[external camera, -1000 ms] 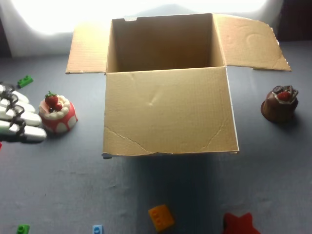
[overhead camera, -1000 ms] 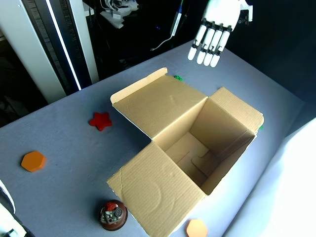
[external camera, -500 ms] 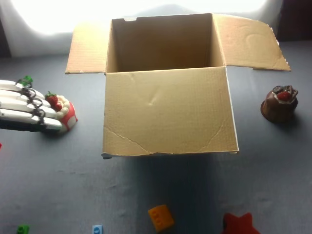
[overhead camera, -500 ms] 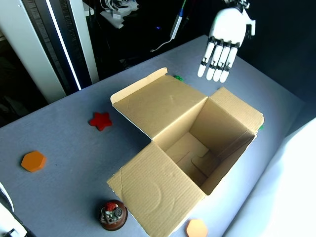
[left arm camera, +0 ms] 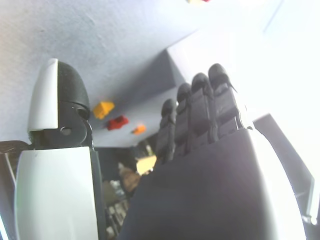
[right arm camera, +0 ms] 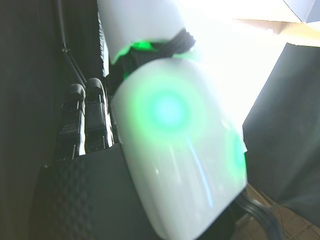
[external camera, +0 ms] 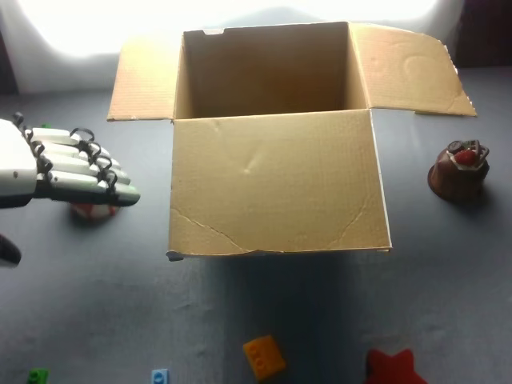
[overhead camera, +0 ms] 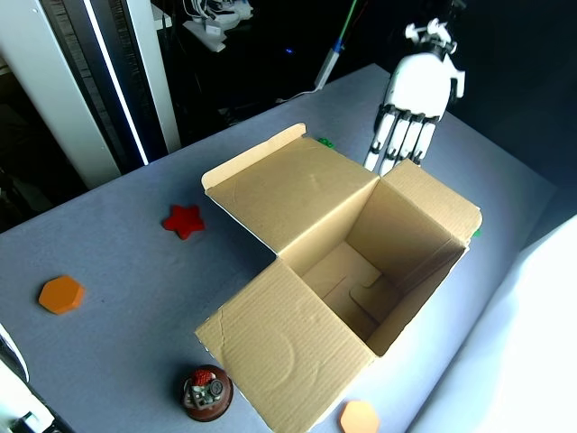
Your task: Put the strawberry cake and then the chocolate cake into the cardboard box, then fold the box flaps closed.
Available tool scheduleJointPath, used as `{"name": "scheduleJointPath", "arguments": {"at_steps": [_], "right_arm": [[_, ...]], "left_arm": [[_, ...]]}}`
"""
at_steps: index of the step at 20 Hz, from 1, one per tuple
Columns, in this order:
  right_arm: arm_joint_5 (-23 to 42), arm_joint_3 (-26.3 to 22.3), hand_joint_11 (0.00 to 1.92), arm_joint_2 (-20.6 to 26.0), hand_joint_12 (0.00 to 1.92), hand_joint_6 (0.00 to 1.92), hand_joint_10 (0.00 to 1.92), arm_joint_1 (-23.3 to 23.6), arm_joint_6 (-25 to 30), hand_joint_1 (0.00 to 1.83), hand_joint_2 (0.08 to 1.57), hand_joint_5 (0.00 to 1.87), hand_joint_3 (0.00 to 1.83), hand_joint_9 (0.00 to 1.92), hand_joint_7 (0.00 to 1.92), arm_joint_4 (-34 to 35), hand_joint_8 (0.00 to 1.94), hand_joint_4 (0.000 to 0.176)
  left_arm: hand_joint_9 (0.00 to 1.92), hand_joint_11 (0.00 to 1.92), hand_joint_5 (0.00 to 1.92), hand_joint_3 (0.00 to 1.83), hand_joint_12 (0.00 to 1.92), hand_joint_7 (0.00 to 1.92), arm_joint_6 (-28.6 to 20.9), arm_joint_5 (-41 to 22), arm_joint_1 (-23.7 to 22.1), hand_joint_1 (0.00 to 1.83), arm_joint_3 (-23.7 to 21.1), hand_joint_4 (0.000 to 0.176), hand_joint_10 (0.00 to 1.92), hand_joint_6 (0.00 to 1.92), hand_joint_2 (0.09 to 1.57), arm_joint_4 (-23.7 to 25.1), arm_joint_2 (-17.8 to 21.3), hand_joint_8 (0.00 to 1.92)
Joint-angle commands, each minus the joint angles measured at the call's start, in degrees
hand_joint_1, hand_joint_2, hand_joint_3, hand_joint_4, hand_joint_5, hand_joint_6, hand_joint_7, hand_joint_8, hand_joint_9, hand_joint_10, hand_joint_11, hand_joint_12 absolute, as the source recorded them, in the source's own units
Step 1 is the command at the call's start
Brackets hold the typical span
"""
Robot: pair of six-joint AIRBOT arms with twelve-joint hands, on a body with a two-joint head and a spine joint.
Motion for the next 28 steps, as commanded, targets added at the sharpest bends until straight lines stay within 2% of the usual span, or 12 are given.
{"name": "scheduleJointPath", "arguments": {"at_steps": [1,4,5,6,8,12,15,17,20,24,27,28], "right_arm": [[5.81,-0.07,0.0,0.73,0.0,0.01,0.01,0.18,0.06,1.3,0.97,0.04,0.0,0.04,0.05,-2.04,0.0,0.025],[6.32,-0.59,0.0,-0.01,0.0,0.0,0.0,0.18,0.06,1.31,1.0,0.0,0.01,0.01,0.03,-1.29,0.0,0.044],[7.01,-0.66,0.01,-0.02,0.0,0.0,0.01,0.35,-0.11,1.31,0.98,0.0,0.0,0.02,0.03,-1.3,0.0,0.038],[7.78,-0.65,0.0,-0.02,0.0,0.0,0.0,0.42,-0.93,1.26,1.0,0.0,0.01,0.0,0.01,-1.31,0.0,0.05],[8.33,-0.65,0.0,-0.01,0.0,0.0,0.0,0.34,-2.03,1.26,0.99,0.0,0.01,0.0,0.0,-1.31,0.0,0.054],[7.36,-0.7,0.0,-0.04,0.0,0.0,0.0,0.12,-1.32,1.28,1.0,0.0,0.01,0.0,0.0,-1.3,0.0,0.03],[6.74,-0.71,0.0,-0.05,0.0,0.0,0.0,0.11,-0.34,1.3,1.0,0.0,0.01,0.0,0.01,-1.3,0.0,0.033],[6.52,-0.71,0.01,-0.05,0.01,0.0,0.02,0.12,-0.23,1.34,1.0,0.0,0.01,0.05,0.05,-1.3,0.02,0.025],[6.37,-0.7,0.0,-0.05,0.0,0.0,0.01,0.13,-0.26,1.37,1.0,0.0,0.01,0.03,0.03,-1.3,0.0,0.031],[5.95,-0.73,0.0,-0.11,0.0,0.0,0.0,0.28,-0.12,1.39,0.99,0.0,0.0,0.02,0.04,-1.3,0.0,0.033],[5.95,-0.73,0.0,-0.17,0.0,0.0,0.01,0.33,-0.16,1.38,0.98,0.0,0.0,0.03,0.03,-1.3,0.0,0.035],[5.91,-0.73,0.0,-0.25,0.0,0.0,0.0,0.33,-0.16,1.38,0.98,0.0,0.0,0.02,0.02,-1.3,0.0,0.031]], "left_arm": [[0.1,0.0,0.1,0.0,0.3,0.14,0.2,-1.21,-0.46,1.3,1.22,0.054,0.0,0.0,0.98,-3.84,-0.49,0.0],[0.07,0.0,0.09,0.0,0.24,0.11,0.2,-1.2,-0.18,1.3,5.36,0.062,0.0,0.0,0.99,-3.83,-3.58,0.0],[0.07,0.0,0.09,0.02,0.21,0.1,0.2,-1.24,-0.1,1.3,6.59,0.057,0.0,0.0,1.03,-3.82,-4.48,0.0],[0.06,0.0,0.1,0.01,0.23,0.09,0.2,-1.29,-0.05,1.32,8.05,0.057,0.0,0.0,1.03,-3.82,-5.53,0.0],[0.07,0.0,0.11,0.0,0.3,0.11,0.2,-1.29,-0.14,1.33,10.04,0.053,0.0,0.0,1.0,-3.84,-6.94,0.0],[0.09,0.0,0.07,0.0,0.31,0.09,0.2,-1.36,-0.99,1.29,12.73,0.057,0.0,0.0,0.99,-3.84,-8.96,0.0],[0.09,0.0,0.09,0.0,0.33,0.09,0.2,-1.36,-1.01,1.29,15.06,0.056,0.0,0.0,1.01,-3.82,-10.83,0.0],[0.05,0.0,0.09,0.0,0.24,0.08,0.2,-1.39,-1.13,1.29,16.09,0.058,0.0,0.0,1.0,-3.8,-11.73,0.0],[0.08,0.0,0.1,0.0,0.31,0.11,0.19,-1.38,-1.18,1.33,18.06,0.064,0.01,0.0,0.99,-3.24,-13.6,0.0],[0.09,0.0,0.1,0.0,0.32,0.1,-0.31,-1.04,-1.33,1.33,21.36,0.059,0.0,0.0,1.0,-2.41,-16.42,0.0],[0.09,0.0,0.11,0.0,0.32,0.12,-0.31,-1.04,-1.38,1.33,23.62,0.068,0.0,0.0,0.99,-0.91,-18.29,0.0],[0.1,0.0,0.12,0.0,0.35,0.12,-0.38,-0.99,-1.38,1.34,24.24,0.064,0.0,0.0,0.99,-0.65,-18.75,0.0]]}}
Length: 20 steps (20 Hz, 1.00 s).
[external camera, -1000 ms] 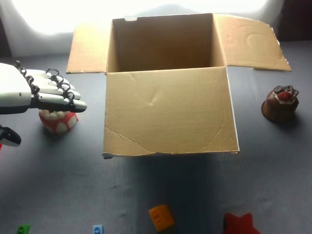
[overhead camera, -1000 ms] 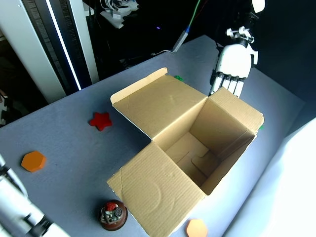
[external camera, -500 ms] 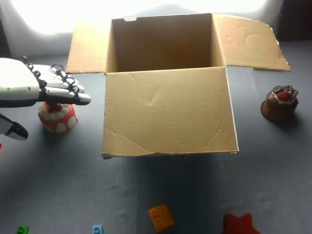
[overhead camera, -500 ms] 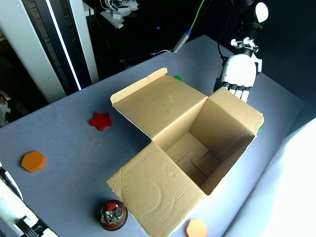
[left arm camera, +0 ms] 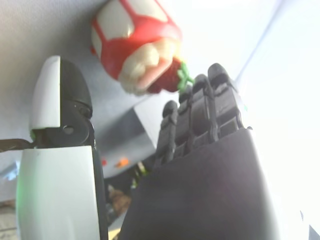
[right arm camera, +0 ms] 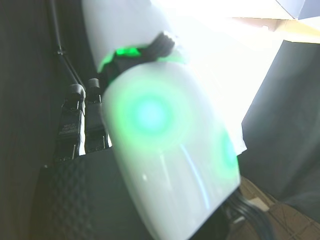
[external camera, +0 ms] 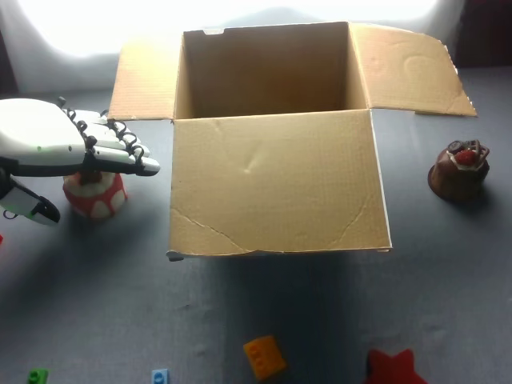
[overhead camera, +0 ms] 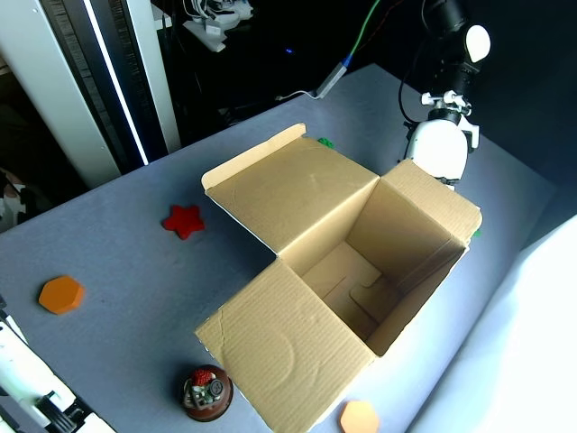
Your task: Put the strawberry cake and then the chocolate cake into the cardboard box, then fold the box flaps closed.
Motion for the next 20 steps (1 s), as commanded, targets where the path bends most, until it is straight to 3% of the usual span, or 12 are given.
{"name": "scheduleJointPath", "arguments": {"at_steps": [1,4,7,8,12,15,17,20], "right_arm": [[5.09,0.14,0.0,0.5,0.0,0.0,0.0,0.33,0.06,1.39,1.0,0.0,0.01,0.0,0.01,-2.35,0.0,0.028],[5.07,-0.23,0.0,0.48,0.0,0.0,0.0,0.39,-0.2,1.41,0.98,0.0,0.0,0.0,0.01,-2.35,0.0,0.033],[4.95,-0.23,0.0,0.5,0.0,0.01,0.0,0.41,-0.76,1.42,0.99,0.02,0.0,0.0,0.02,-2.36,0.01,0.018],[4.53,-0.22,0.01,0.5,0.01,0.02,0.0,0.39,-1.23,1.4,0.99,0.05,0.0,0.01,0.03,-2.36,0.01,0.006],[2.66,-0.15,0.0,0.55,0.0,0.0,0.0,-0.67,-1.4,1.42,1.02,0.02,0.01,0.0,0.01,-2.29,0.0,0.008],[-4.32,-0.12,0.0,0.56,0.0,0.0,0.0,-0.51,-1.34,1.34,1.02,0.0,0.01,0.0,0.0,0.88,0.0,0.017],[-9.37,-0.11,0.0,0.55,0.0,0.0,0.0,-0.6,-1.71,1.39,1.01,0.0,0.01,0.0,0.0,0.99,0.0,0.031],[-13.03,-0.08,0.01,0.6,0.01,0.0,0.0,-0.54,-1.48,1.34,1.03,0.0,0.02,0.0,0.0,2.71,0.0,0.017]], "left_arm": [[0.11,0.0,0.12,0.0,0.39,0.13,-0.03,-1.31,-0.61,1.34,0.81,0.059,0.01,0.0,0.98,-3.42,-0.1,0.0],[0.11,0.0,0.13,0.0,0.43,0.14,-0.06,-1.16,-1.16,1.32,2.33,0.062,0.0,0.0,0.96,-3.08,-1.28,0.0],[0.1,0.0,0.1,0.0,0.38,0.12,-0.04,-0.78,-1.3,1.29,3.49,0.06,0.0,0.0,0.97,-2.46,-2.29,0.0],[0.1,0.0,0.11,0.0,0.39,0.12,-0.04,-0.73,-1.3,1.29,3.76,0.054,0.0,0.0,0.96,-2.35,-2.53,0.0],[0.17,0.0,0.13,0.0,0.58,0.14,-0.04,-0.54,-1.34,1.27,4.1,0.04,0.01,0.0,0.95,-1.87,-2.91,0.0],[0.19,0.0,0.15,0.0,0.54,0.14,0.14,-0.52,-1.16,1.31,4.21,0.033,0.01,0.0,0.95,-1.48,-3.01,0.0],[0.22,0.0,0.16,0.0,0.59,0.16,0.3,-0.52,-1.1,1.32,4.39,0.032,0.01,0.0,0.94,-1.2,-3.1,0.01],[0.2,0.0,0.17,0.0,0.58,0.14,0.3,-0.53,-0.88,1.31,4.33,0.037,0.0,0.0,0.95,-1.21,-3.12,0.0]]}}
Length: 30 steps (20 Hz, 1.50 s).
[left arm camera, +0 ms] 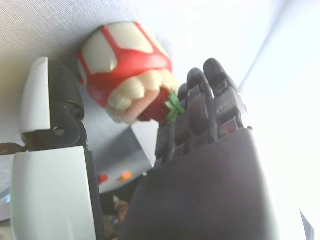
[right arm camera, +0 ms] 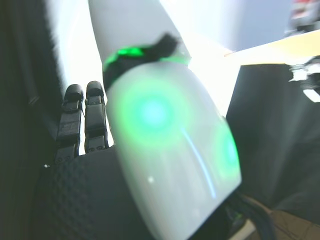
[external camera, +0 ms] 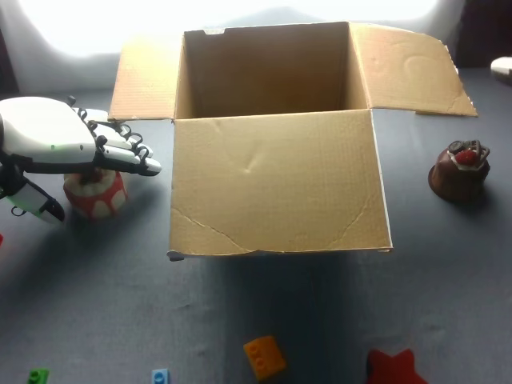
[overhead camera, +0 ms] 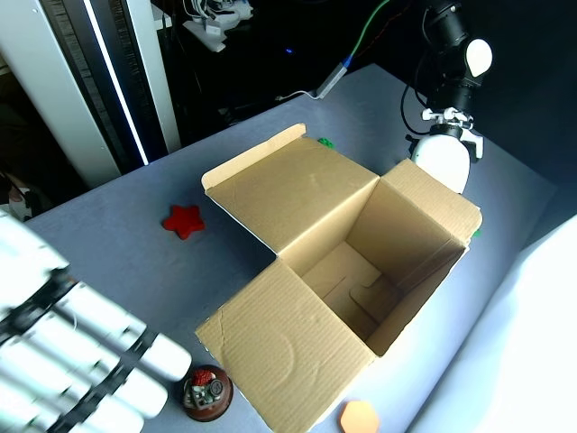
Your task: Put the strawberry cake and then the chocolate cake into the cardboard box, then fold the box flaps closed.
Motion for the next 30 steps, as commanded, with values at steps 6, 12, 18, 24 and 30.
{"name": "scheduleJointPath", "arguments": {"at_steps": [6,12,18,24,30], "right_arm": [[-3.91,1.25,0.01,0.84,0.12,0.0,0.0,0.51,2.39,1.27,1.03,0.0,0.01,0.0,0.02,-0.06,0.0,0.026],[-2.05,1.23,0.02,0.73,0.03,0.01,0.02,0.51,1.55,1.23,1.02,0.04,0.0,0.05,0.06,-0.06,0.01,0.027],[-1.1,1.2,0.04,0.72,0.02,0.02,0.02,0.49,1.21,1.25,1.03,0.05,0.0,0.06,0.07,-0.06,0.02,0.024],[-0.83,1.13,0.0,0.74,0.03,0.0,0.0,0.45,1.07,1.24,1.06,0.04,0.01,0.06,0.07,-0.06,0.0,0.03],[0.28,0.85,0.01,0.76,0.01,0.0,0.01,0.38,0.28,1.22,1.04,0.01,0.0,0.05,0.05,-0.06,0.0,0.027]], "left_arm": [[0.58,0.17,0.48,0.0,1.31,0.57,0.34,-1.1,0.23,1.3,0.22,0.049,0.28,0.01,1.03,-3.23,0.23,0.04],[0.97,0.84,0.78,0.0,1.32,0.86,0.34,-1.15,0.25,1.35,0.17,0.0,1.25,1.12,1.16,-3.25,0.52,1.12],[0.96,0.89,0.86,0.0,1.31,0.86,0.22,-1.92,-0.22,1.37,-1.23,0.0,1.25,1.06,1.14,-2.5,2.72,1.14],[0.96,0.89,0.85,0.0,1.3,0.86,-1.76,-2.72,-4.36,1.37,-5.56,0.0,1.25,1.08,1.14,3.7,7.6,1.13],[0.95,0.86,0.88,0.0,1.36,0.85,-7.7,-5.06,-16.04,1.36,-12.54,0.0,1.31,0.99,1.14,17.18,14.79,1.18]]}}
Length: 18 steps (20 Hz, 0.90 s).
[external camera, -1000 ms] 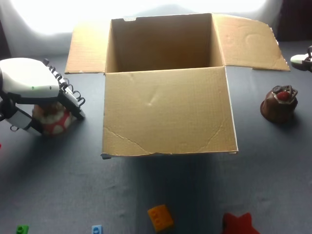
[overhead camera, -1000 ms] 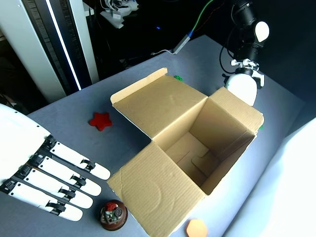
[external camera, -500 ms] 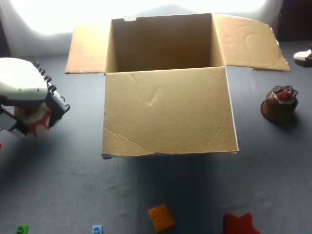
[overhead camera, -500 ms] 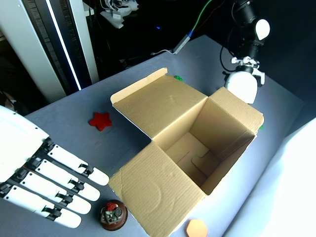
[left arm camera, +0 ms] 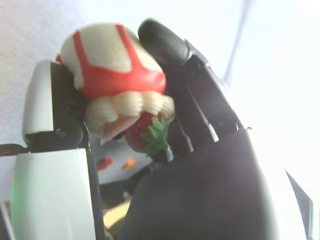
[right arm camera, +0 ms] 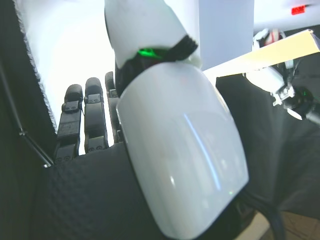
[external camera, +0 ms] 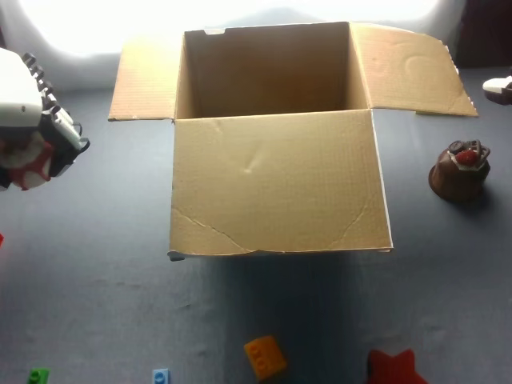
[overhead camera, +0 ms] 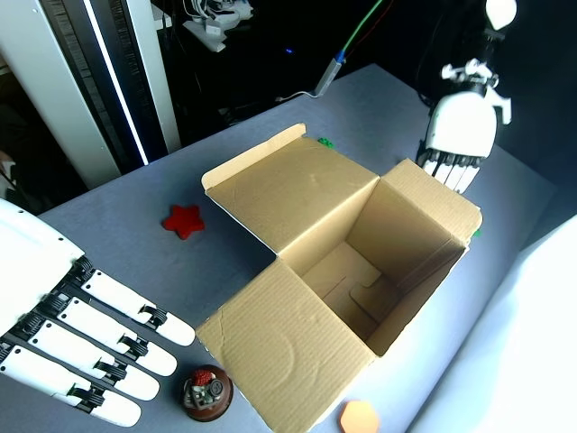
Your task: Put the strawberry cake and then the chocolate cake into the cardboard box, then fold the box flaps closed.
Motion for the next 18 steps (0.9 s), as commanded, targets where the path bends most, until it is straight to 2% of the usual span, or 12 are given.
{"name": "scheduleJointPath", "arguments": {"at_steps": [1,3,4,6,8,9,10,12,13,14,15,18], "right_arm": [[4.28,0.06,0.01,0.81,0.01,0.01,0.0,0.4,-0.2,1.23,1.01,0.03,0.0,0.04,0.06,-0.67,0.0,0.024],[4.31,0.06,0.06,0.82,0.03,0.01,0.01,0.38,-0.2,1.2,1.03,0.02,0.0,0.06,0.05,-0.67,0.0,0.001],[4.35,0.06,0.01,0.82,0.18,0.01,0.0,0.37,-0.24,1.23,1.03,0.03,0.0,0.06,0.04,-0.67,0.0,0.0],[4.4,0.04,0.0,0.82,0.32,0.01,0.01,0.34,-0.3,1.23,1.02,0.07,0.0,0.09,0.08,-0.67,0.01,0.0],[4.41,0.02,0.0,0.84,0.34,0.0,0.0,0.3,-0.31,1.21,1.02,0.04,0.0,0.08,0.08,-0.67,0.01,0.0],[4.43,0.01,0.0,0.84,0.4,0.0,0.01,0.29,-0.32,1.21,1.01,0.05,0.0,0.1,0.09,-0.67,0.0,0.014],[4.46,0.0,0.0,0.85,0.31,0.0,0.0,0.29,-0.34,1.24,1.01,0.05,0.0,0.09,0.08,-0.67,0.0,0.008],[4.52,-0.01,0.0,0.87,0.28,0.0,0.01,0.21,-0.4,1.22,1.01,0.04,0.0,0.1,0.08,-0.67,0.0,0.001],[4.52,-0.01,0.0,0.87,0.28,0.0,0.01,0.2,-0.42,1.22,1.01,0.04,0.0,0.1,0.08,-0.67,0.0,0.001],[4.54,-0.02,0.0,0.88,0.38,0.0,0.01,0.19,-0.44,1.19,0.99,0.05,0.0,0.12,0.11,-0.67,0.01,0.012],[4.56,-0.02,0.0,0.88,0.38,0.0,0.01,0.19,-0.46,1.19,0.99,0.05,0.0,0.12,0.11,-0.67,0.01,0.012],[4.67,-0.04,0.0,0.91,0.2,0.0,0.0,0.15,-0.5,1.18,1.04,0.0,0.01,0.04,0.0,-0.67,0.0,0.011]], "left_arm": [[0.91,0.85,0.89,0.0,1.37,0.88,-1.12,-1.0,-1.98,1.24,-0.39,0.0,1.23,1.02,1.16,-1.99,1.22,1.26],[0.91,0.84,0.88,0.0,1.37,0.87,-3.41,-1.06,-4.61,1.2,-0.97,0.0,1.15,1.06,1.17,0.59,2.24,1.29],[0.92,0.85,0.87,0.0,1.38,0.88,-4.51,-1.19,-5.82,1.2,-1.04,0.0,1.15,1.06,1.17,1.51,2.77,1.29],[0.93,0.87,0.88,0.0,1.39,0.89,-5.73,-1.77,-8.14,1.2,-1.05,0.0,1.15,1.03,1.17,3.35,3.36,1.29],[0.91,0.85,0.88,0.0,1.38,0.87,-6.83,-2.51,-11.04,1.21,-1.02,0.0,1.17,1.02,1.17,6.37,3.74,1.33],[0.9,0.85,0.88,0.0,1.38,0.87,-7.07,-2.74,-12.02,1.21,-0.96,0.0,1.17,1.02,1.17,7.17,3.83,1.34],[0.89,0.84,0.86,0.0,1.39,0.85,-7.32,-3.02,-13.06,1.2,-0.84,0.0,1.18,1.05,1.18,7.85,3.85,1.35],[0.92,0.86,0.85,0.0,1.37,0.89,-8.42,-4.25,-16.2,1.2,-0.39,0.0,1.13,1.07,1.18,9.88,3.47,1.29],[0.92,0.86,0.85,0.0,1.37,0.89,-8.72,-4.58,-17.17,1.2,-0.29,0.0,1.13,1.07,1.18,10.6,3.29,1.29],[0.91,0.86,0.86,0.0,1.4,0.87,-8.96,-4.94,-18.1,1.2,-0.16,0.0,1.16,1.05,1.18,11.25,3.09,1.32],[0.91,0.86,0.86,0.0,1.4,0.87,-9.21,-5.18,-19.09,1.2,-0.06,0.0,1.16,1.05,1.18,11.99,2.88,1.32],[0.92,0.85,0.86,0.0,1.38,0.88,-9.76,-5.58,-21.84,1.19,0.05,0.0,1.11,1.1,1.17,14.24,2.14,1.27]]}}
